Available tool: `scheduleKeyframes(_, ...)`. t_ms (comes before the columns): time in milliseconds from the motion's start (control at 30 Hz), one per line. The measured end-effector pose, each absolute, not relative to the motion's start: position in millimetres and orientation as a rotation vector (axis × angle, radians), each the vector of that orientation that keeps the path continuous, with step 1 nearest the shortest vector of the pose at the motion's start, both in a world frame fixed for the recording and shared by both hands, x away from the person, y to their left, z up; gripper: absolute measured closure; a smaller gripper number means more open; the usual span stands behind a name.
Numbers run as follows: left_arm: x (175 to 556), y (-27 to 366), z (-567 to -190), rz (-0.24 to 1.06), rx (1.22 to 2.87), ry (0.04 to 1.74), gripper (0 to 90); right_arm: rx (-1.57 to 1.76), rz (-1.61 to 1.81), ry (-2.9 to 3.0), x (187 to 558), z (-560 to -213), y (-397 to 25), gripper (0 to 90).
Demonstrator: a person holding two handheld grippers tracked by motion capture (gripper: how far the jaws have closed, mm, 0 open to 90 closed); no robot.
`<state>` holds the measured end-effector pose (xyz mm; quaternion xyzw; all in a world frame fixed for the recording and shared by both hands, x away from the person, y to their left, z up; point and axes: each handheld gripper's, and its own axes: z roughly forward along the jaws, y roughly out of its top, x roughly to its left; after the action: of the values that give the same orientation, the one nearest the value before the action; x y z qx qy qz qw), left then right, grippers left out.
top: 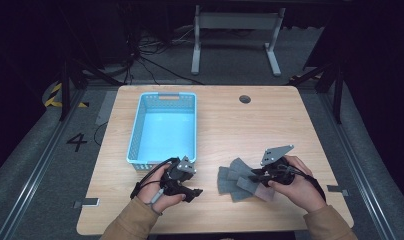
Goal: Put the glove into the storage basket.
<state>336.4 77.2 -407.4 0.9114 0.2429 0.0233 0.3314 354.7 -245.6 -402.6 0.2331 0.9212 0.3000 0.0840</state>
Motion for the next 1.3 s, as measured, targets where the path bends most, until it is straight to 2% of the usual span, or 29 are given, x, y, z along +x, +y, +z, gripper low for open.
scheduleKeyframes(100, 336.7, 75.5, -406.7, 0.125, 2.332, 0.605, 37.7, 0.687, 0.885, 2.76, 354.6, -407.1, -241.3, 76.0)
scheduleKeyframes(167, 337.9, 75.2, -405.6, 0.069, 2.33, 0.582, 44.7, 0.677, 0.88, 2.768, 354.4, -409.9, -238.8, 75.8)
scheduleKeyframes(333, 338.3, 74.6, -407.0, 0.087, 2.349, 0.603, 40.9, 0.673, 0.876, 2.778, 355.6, -414.7, -236.3, 74.7)
scheduleKeyframes(533, 339.8, 75.7, -409.6, 0.014, 2.326, 0.634, 43.4, 0.675, 0.928, 2.737, 352.4, -419.0, -234.7, 58.5)
scheduleKeyframes(633, 340.8, 72.5, -412.2, -0.032, 2.339, 0.672, 34.7, 0.703, 0.965, 2.689, 349.7, -410.0, -242.1, 56.6)
scheduleKeyframes(833, 341.3, 67.0, -413.3, -0.042, 2.352, 0.67, 37.2, 0.763, 0.963, 2.647, 345.6, -402.0, -260.2, 58.2)
scheduleKeyframes(1033, 340.5, 60.6, -411.5, -0.029, 2.379, 0.625, 49.5, 0.821, 0.926, 2.614, 341.1, -395.4, -278.1, 64.1)
scheduleKeyframes(1300, 341.0, 54.4, -412.8, -0.023, 2.385, 0.616, 57.3, 0.906, 0.886, 2.596, 339.5, -395.4, -296.9, 66.9)
